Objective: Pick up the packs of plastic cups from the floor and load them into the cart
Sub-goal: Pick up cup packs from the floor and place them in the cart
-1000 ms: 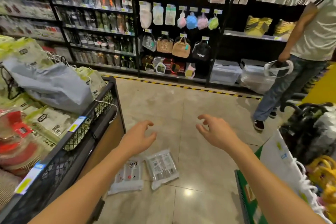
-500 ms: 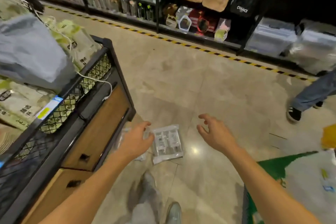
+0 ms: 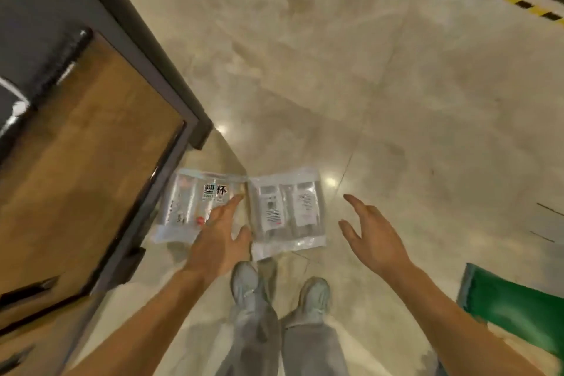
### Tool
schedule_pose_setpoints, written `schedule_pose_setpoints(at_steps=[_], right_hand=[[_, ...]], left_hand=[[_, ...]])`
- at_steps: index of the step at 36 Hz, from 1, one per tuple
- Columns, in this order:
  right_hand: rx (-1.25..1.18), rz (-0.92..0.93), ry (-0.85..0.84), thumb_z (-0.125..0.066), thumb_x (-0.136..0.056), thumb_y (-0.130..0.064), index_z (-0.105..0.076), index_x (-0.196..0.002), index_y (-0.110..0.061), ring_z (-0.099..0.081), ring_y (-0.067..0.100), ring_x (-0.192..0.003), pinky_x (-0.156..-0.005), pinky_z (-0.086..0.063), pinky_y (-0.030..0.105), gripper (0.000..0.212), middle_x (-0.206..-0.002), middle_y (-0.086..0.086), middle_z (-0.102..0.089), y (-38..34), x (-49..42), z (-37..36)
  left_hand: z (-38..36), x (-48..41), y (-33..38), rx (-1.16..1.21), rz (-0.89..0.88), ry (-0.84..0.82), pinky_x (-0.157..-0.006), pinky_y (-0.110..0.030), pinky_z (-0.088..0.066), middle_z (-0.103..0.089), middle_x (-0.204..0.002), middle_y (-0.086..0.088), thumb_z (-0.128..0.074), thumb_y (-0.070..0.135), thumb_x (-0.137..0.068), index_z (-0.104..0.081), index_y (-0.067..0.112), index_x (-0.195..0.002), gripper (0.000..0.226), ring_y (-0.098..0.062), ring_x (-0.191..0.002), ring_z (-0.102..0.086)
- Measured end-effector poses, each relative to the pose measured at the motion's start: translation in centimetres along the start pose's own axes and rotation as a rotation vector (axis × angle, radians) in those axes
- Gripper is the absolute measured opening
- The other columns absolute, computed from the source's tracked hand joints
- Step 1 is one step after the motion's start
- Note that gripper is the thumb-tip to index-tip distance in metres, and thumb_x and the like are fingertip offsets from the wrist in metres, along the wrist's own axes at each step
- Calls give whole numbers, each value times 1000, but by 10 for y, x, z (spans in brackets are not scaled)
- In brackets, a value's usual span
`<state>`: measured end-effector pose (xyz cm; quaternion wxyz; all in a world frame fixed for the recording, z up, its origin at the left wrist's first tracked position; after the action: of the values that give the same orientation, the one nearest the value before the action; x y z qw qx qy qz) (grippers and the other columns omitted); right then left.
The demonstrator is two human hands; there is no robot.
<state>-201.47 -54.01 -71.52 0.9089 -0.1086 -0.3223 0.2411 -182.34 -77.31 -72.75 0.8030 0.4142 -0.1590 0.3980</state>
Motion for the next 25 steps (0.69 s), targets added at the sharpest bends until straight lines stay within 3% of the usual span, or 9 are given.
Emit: schedule_pose_setpoints(at_steps=[3,7,9,12,15,20,25], right_hand=[[33,38,-14,-44,-99,-47,-21,-152,-40,-57,25,-114,-82,-52,40,58,-134,4,-50,28,-74,-68],[62,102,-44,-44,-99,-49,-19,-154,-40,-54,25,-113,-80,-53,42,61,-133,6,-50,65,-158,-159],[55,100,-71,-44,-99,-48,-18,-155,-39,-54,29,-115,-82,-52,42,62,-137,11,-48,83,-189,-201],[40,44,-141,-45,-98,-50,-9,-154,-44,-56,38,-117,-90,-51,47,66,-149,19,-33,108,-219,-254],[-34,12,-129,-48,-98,-47,-7,-153,-49,-52,42,-119,-96,-48,49,69,-153,18,-21,123,-231,-286],[-122,1,-61,-51,-99,-40,-14,-150,-54,-41,43,-131,-103,-45,57,64,-154,17,-22,128,-214,-279],[-152,4,12,-54,-97,-37,-25,-152,-43,-40,45,-130,-105,-42,55,63,-148,24,-30,92,-166,-195]], left_hand=[[-53,-68,-43,-38,-6,-7,-103,-36,-40,-42,-144,-2,-56,32,-92,-22,36,-152,69,-23,-128,-47],[-127,-147,-101,-110,37,-100,-93,-39,-48,-45,-133,-3,-53,38,-94,-6,50,-150,74,-22,-116,-55],[-160,-178,-128,-110,79,-151,-94,-43,-49,-39,-139,-1,-53,40,-93,-1,58,-145,75,-22,-114,-56],[-203,-206,-164,-16,156,-187,-98,-41,-48,-27,-151,9,-52,41,-94,-1,65,-140,73,-21,-121,-51],[-233,-216,-181,196,117,-203,-103,-46,-47,-27,-156,12,-58,36,-93,-1,72,-136,80,-22,-133,-44],[-232,-204,-167,285,88,-78,-113,-49,-34,-27,-155,7,-62,24,-93,-9,65,-142,82,-18,-142,-30],[-167,-156,-109,272,33,-43,-115,-46,-31,-35,-144,2,-59,25,-95,-12,57,-147,77,-16,-138,-32]])
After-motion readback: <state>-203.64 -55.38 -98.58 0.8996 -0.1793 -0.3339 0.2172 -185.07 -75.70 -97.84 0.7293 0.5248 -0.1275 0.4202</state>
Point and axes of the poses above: each hand's wrist, its own x-axis away from the middle knuckle, its own z-axis out of the back of the hand, y = z × x, the point moved 3 cm from there along -x, towards the middle knuckle
